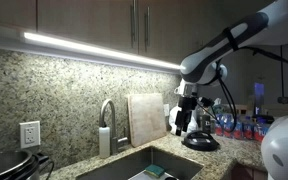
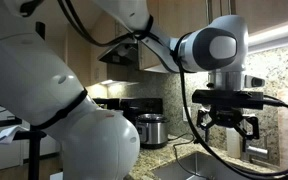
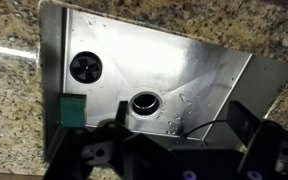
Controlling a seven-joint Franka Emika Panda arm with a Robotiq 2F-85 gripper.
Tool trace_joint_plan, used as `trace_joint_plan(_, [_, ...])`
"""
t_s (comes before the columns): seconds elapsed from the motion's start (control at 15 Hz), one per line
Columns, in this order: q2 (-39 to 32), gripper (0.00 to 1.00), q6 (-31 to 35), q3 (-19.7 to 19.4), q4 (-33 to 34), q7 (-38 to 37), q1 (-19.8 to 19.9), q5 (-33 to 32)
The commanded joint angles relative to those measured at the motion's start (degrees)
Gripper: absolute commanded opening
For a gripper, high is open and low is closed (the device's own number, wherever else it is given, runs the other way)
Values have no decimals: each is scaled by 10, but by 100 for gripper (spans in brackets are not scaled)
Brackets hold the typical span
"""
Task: Pick up the cooker lid and put it on the cooker machine
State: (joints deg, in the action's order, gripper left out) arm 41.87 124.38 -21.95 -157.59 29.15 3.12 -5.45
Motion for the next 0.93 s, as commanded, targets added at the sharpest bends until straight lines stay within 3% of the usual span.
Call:
trace_joint_plan(0.0, [-2, 100, -1, 9, 1, 6, 9, 8])
trace_joint_plan(0.47, [-2, 100, -1, 9, 1, 6, 8, 8])
trace_joint_plan(0.67, [-43, 100, 26, 25, 34, 0, 8, -14])
trace_joint_plan(0.87, [-114, 100, 60, 42, 74, 0, 26, -83])
